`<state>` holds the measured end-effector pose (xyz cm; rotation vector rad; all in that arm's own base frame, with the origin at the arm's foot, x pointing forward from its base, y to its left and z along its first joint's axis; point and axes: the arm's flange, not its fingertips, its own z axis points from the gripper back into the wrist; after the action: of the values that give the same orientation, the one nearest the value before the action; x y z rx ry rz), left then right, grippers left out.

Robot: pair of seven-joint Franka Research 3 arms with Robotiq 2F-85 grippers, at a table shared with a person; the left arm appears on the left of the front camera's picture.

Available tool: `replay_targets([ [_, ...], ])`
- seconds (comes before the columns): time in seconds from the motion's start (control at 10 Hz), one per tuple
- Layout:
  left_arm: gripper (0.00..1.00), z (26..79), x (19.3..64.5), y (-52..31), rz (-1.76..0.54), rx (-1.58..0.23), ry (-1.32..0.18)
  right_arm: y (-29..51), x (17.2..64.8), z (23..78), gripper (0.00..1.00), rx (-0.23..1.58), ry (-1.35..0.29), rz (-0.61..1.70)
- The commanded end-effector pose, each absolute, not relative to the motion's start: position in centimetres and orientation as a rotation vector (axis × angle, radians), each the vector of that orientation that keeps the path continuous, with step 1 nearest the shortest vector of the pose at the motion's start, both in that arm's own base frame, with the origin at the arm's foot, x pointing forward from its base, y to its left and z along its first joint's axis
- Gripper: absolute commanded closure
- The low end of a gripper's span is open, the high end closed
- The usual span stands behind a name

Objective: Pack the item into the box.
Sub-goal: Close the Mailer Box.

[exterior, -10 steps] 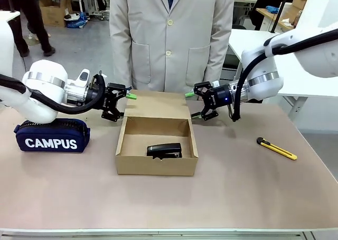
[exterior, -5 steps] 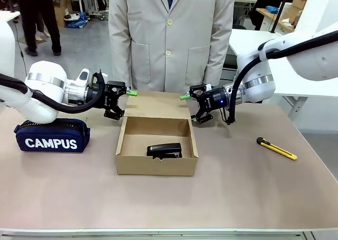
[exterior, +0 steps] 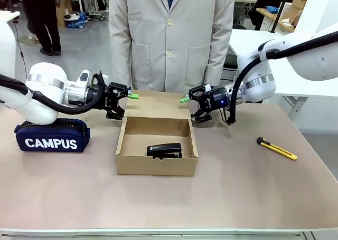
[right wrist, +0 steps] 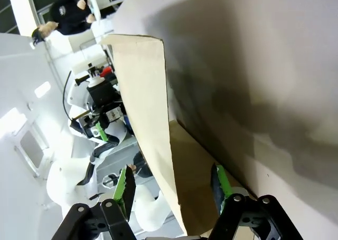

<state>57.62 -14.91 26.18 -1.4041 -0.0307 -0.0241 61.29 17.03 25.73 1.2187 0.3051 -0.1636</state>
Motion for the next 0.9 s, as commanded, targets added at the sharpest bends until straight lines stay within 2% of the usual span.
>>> replay_targets([
  [0.0,0.36,26.3,58.1,-15.0,-0.011,-1.402,-0.018,16.8,61.7,26.0,0.55,1.234,0.311,-0.132],
  [0.8,0.36,27.6,57.4,-15.1,-0.075,-1.458,-0.033,16.5,60.6,26.2,0.55,1.307,0.305,-0.031],
])
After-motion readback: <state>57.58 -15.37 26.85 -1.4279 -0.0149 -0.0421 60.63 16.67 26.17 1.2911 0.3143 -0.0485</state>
